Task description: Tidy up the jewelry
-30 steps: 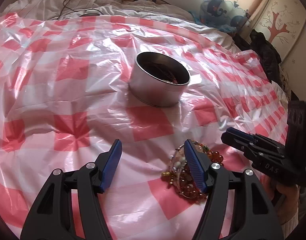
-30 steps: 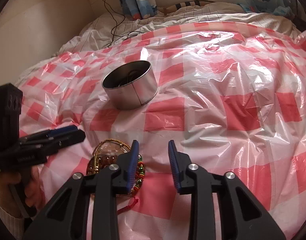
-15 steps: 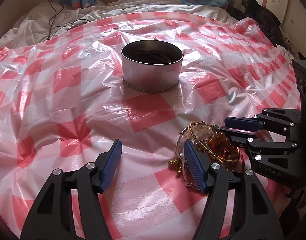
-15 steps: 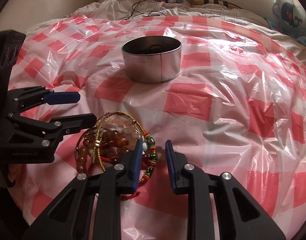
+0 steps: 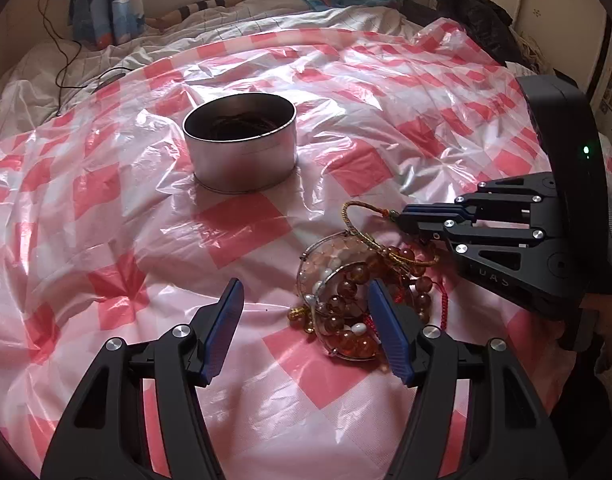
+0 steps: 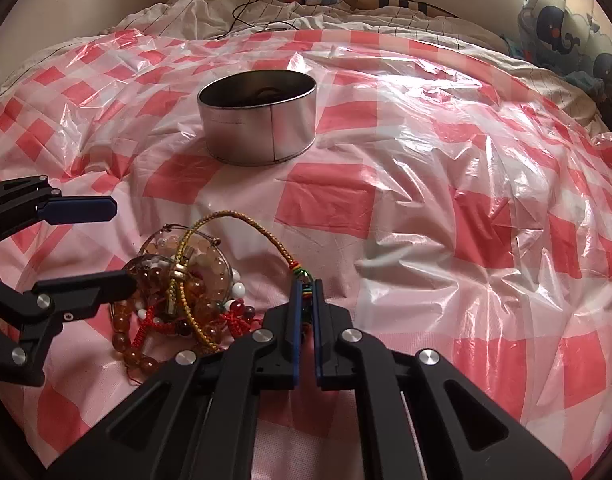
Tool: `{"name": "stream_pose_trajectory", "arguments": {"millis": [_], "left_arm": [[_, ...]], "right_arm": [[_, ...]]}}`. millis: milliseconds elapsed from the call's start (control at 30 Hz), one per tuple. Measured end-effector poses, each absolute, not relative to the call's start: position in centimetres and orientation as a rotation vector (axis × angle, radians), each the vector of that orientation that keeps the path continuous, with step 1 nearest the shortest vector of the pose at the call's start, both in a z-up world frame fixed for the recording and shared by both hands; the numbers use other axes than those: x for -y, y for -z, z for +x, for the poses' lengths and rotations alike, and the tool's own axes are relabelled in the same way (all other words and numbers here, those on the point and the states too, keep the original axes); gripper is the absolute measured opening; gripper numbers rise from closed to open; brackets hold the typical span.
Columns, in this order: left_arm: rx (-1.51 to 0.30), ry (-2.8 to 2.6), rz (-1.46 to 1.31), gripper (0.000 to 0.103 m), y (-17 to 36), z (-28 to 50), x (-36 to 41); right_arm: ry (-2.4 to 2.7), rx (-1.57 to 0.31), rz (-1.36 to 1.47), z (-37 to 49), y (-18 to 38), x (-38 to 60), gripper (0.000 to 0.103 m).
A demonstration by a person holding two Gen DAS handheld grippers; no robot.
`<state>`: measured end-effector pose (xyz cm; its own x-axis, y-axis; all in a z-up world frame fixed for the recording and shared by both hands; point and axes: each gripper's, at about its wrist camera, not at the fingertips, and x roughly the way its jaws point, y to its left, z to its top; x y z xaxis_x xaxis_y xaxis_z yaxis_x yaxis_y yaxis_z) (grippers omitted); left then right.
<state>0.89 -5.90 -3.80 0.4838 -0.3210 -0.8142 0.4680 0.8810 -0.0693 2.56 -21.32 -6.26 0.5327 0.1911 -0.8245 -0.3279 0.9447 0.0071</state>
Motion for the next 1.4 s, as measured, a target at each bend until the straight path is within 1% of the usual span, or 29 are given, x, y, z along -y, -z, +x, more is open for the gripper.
{"name": "stream_pose_trajectory", "arguments": {"millis": [67,133,167,267,333,400,500,600,667,733,800,900,1000,1067,1100,1133,1167,1200,1333,1367,1400], "left_arm": [[-0.935,0.502,0.160,0.061,3.6,0.7,6.1],[-0.913,0.518,0.151,0.057,3.3,0.5,6.3],[-0.912,0.520,0.150,0.056,3.3,0.5,6.4],[-0.928,0.474,0.142,0.054,3.8,1.2,6.1],[-0.934,0.445,0.083,0.054,4.0,2.0,5.4],[-0.938,0.446,0.056,0.053,4.2,2.6,5.2],[-0.946,0.469,0.125,0.050,4.4,2.4,5.8],[-0.946,0.491,0.168,0.049,4.4,1.8,6.1],[-0.951,0.497,0.173,0.043,4.7,1.7,6.3],[-0.958,0.512,0.174,0.028,4.8,1.7,6.6],[-0.945,0.517,0.200,0.020,4.8,1.5,6.8],[-0.942,0.521,0.191,0.016,4.7,1.5,6.5],[-0.901,0.565,0.199,0.016,3.9,0.9,6.9],[-0.873,0.622,0.230,0.018,3.4,0.2,7.8],[-0.861,0.636,0.254,0.027,3.2,-0.1,8.2],[-0.850,0.651,0.274,0.038,3.2,-0.4,8.6],[-0.840,0.658,0.293,0.041,3.3,-0.6,9.0],[-0.836,0.661,0.306,0.042,3.4,-0.7,9.4],[-0.839,0.684,0.302,0.042,3.8,-0.2,10.5],[-0.846,0.689,0.300,0.040,4.0,-0.1,10.7],[-0.852,0.696,0.299,0.029,4.2,-0.2,10.8]], "right_arm": [[-0.309,-0.958,-0.147,2.5,6.2,21.3,0.006],[-0.304,-0.952,-0.129,2.6,6.1,21.5,0.005],[-0.300,-0.947,-0.114,2.7,6.0,21.7,0.005],[-0.251,-0.922,-0.068,2.8,5.4,22.9,0.004],[-0.237,-0.917,-0.033,3.0,5.1,23.7,0.002],[-0.240,-0.926,-0.017,3.2,5.1,23.9,0.002],[-0.255,-0.944,-0.016,3.3,5.3,23.8,0.002],[-0.255,-0.962,-0.014,3.4,5.7,23.8,0.002],[-0.257,-0.963,-0.017,3.4,5.9,23.7,0.002],[-0.259,-0.969,-0.022,3.4,6.1,23.6,0.003],[-0.258,-0.967,-0.029,3.4,6.1,23.5,0.003],[-0.257,-0.965,-0.023,3.3,6.1,23.5,0.003],[-0.256,-0.964,-0.027,3.3,6.1,23.5,0.003],[-0.257,-0.965,-0.024,3.3,6.0,23.5,0.003],[-0.254,-0.966,-0.025,3.3,6.0,23.5,0.004],[-0.253,-0.968,-0.023,3.4,6.1,23.5,0.004],[-0.253,-0.969,-0.022,3.4,6.1,23.5,0.004],[-0.253,-0.968,-0.023,3.4,6.1,23.5,0.004],[-0.258,-0.973,-0.014,3.5,6.2,23.6,0.004],[-0.259,-0.976,-0.009,3.5,6.2,23.7,0.004],[-0.260,-0.978,-0.005,3.5,6.2,23.8,0.004]]}}
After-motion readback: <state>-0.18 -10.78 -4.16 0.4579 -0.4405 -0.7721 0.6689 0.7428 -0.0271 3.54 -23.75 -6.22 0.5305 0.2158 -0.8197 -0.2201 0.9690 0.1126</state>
